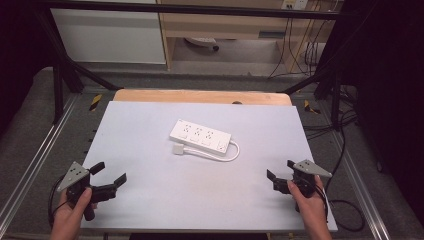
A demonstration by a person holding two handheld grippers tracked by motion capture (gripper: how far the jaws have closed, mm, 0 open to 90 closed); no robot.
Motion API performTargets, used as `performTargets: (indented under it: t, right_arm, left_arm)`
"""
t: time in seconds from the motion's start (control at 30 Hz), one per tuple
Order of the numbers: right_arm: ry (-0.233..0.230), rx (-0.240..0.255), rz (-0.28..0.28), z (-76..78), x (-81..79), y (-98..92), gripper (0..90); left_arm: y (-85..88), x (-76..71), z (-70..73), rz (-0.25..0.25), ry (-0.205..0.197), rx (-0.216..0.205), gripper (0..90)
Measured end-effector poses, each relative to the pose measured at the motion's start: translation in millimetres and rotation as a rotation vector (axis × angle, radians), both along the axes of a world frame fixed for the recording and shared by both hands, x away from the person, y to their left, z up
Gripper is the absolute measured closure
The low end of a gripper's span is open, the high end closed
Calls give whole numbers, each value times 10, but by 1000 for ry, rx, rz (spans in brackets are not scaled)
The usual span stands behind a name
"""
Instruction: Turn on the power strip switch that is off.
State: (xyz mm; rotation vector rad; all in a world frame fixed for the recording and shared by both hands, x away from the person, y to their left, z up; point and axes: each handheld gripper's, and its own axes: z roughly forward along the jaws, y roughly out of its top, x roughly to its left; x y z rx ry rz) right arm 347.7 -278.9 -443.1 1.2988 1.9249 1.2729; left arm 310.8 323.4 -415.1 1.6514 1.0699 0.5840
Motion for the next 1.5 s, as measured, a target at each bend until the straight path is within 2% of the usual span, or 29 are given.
performTargets:
  t: [0.2,0.57,1.0,1.5]
  right_arm:
    - [-18,-2,7,24,-16,1,71]
    - [-21,12,18,41,-28,-10,37]
    - [-55,40,32,102,-73,-35,53]
    - [-76,40,75,140,-98,115,44]
  left_arm:
    - [4,0,1,-2,-3,-9,56]
    - [-7,1,-1,-8,4,-6,56]
    - [-24,14,-14,-7,14,0,57]
    - [-20,10,-14,-10,15,2,50]
